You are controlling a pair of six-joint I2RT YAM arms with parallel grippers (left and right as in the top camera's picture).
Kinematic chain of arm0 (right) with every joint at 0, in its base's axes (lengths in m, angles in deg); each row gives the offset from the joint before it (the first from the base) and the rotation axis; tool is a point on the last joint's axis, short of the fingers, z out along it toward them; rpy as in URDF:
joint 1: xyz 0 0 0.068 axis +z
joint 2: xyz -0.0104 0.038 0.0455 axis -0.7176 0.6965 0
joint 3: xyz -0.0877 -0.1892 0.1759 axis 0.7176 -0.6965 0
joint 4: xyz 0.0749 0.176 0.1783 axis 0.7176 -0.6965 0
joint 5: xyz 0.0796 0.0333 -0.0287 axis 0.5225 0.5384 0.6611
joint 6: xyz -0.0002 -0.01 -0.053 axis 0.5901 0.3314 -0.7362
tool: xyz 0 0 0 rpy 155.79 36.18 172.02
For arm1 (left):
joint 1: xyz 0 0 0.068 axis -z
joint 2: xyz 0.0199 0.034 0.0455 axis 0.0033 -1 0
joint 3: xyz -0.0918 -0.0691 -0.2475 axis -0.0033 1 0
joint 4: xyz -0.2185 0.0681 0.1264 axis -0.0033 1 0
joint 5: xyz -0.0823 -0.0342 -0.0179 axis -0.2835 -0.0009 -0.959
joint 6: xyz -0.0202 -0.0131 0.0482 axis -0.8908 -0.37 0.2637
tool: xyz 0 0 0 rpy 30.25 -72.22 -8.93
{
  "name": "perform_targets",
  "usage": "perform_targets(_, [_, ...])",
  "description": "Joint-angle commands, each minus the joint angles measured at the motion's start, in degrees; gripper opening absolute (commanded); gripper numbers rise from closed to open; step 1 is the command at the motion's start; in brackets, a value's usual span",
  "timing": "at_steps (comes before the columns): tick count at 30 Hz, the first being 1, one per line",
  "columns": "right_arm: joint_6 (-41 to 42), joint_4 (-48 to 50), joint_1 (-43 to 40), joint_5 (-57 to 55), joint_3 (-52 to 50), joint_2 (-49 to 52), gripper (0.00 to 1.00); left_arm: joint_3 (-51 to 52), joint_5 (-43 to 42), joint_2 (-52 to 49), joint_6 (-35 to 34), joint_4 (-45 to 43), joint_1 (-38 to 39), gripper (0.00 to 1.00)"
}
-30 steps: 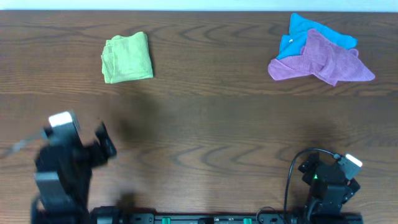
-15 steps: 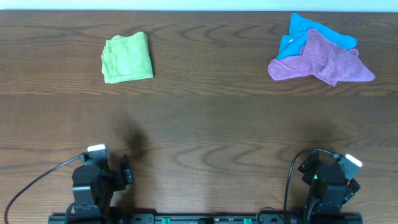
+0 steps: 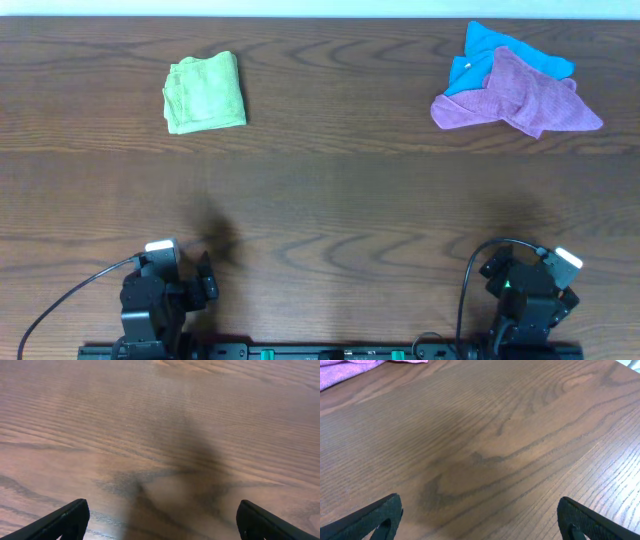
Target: Fold the cloth
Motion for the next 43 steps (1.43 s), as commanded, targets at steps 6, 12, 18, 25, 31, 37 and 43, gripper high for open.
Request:
perform_targets(6, [-0.68, -0.02, 0.2, -0.61, 0.02, -0.17, 0.99, 0.7, -0.44, 0.63, 0.83, 3.82, -0.2, 0.95])
perform_targets(12, [-0.68, -0.02, 0.2, -0.61, 0.02, -0.17, 0.99, 0.7, -0.42, 0.63, 0.83, 3.82, -0.17, 0.95])
perform_targets(18, [-0.68, -0.02, 0.2, -0.61, 0.02, -0.17, 0.99, 0.7, -0.42, 0.63, 0.85, 3.82, -0.17, 0.95])
perform_targets(25, [-0.68, -0.02, 0.2, -0.61, 0.02, -0.17, 0.99, 0.7, -0.42, 0.63, 0.83, 3.82, -0.2, 0.95])
perform_targets(31, [-0.68, -0.02, 0.2, -0.61, 0.02, -0.17, 0.99, 0.68, -0.42, 0.63, 0.83, 3.8, -0.17, 0.95])
perform_targets(37, [-0.68, -0.02, 0.2, -0.59, 0.02, -0.17, 0.99, 0.7, -0.42, 0.61, 0.85, 3.82, -0.17, 0.95])
perform_targets(43, [-0.68, -0.02, 0.2, -0.61, 0.02, -0.17, 0.99, 0.7, -0.42, 0.63, 0.85, 3.82, -0.17, 0.95])
